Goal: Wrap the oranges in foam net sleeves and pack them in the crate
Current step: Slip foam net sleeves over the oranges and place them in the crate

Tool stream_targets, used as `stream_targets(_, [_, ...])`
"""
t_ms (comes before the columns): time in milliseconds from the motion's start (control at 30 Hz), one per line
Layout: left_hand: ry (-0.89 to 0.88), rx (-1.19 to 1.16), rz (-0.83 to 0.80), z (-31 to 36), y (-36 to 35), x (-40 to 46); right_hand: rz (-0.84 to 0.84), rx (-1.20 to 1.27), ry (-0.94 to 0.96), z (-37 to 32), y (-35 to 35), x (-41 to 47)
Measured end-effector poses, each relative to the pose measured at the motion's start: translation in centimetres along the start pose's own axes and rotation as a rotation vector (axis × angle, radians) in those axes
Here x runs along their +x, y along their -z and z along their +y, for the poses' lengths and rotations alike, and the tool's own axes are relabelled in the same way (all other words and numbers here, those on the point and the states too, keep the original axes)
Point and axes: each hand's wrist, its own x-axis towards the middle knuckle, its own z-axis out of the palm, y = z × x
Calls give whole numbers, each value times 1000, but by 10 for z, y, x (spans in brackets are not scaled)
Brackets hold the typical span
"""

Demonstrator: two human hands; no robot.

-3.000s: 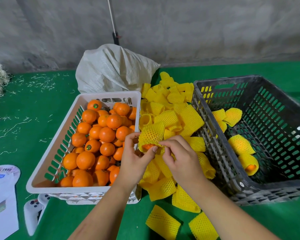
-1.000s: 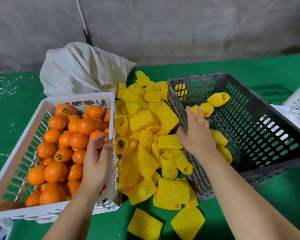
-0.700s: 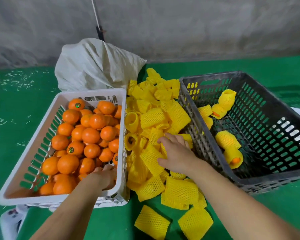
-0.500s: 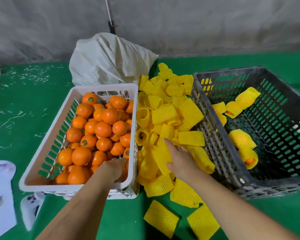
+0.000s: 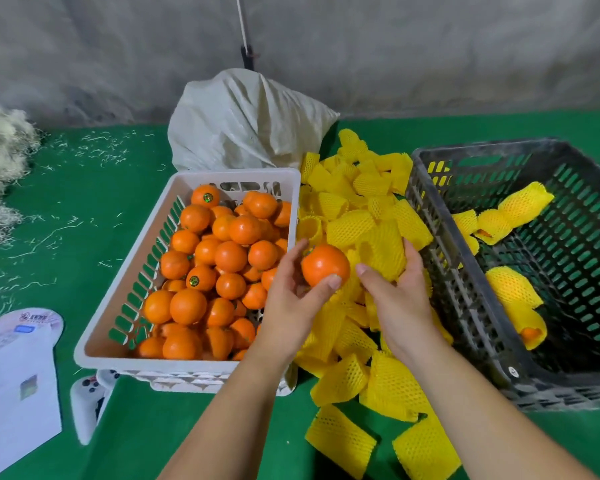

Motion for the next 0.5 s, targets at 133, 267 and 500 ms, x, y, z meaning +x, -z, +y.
stream_targets(133, [60,-67,-76,-11,1,-4,55,-111,2,-6,-1,-1])
stream_targets(267, [105,-119,-105,-8,3,-4,130,-387,37,-7,-4,0])
stream_targets(500, [231,-33,-323,2,11,2,128,-665,180,-8,-19,12])
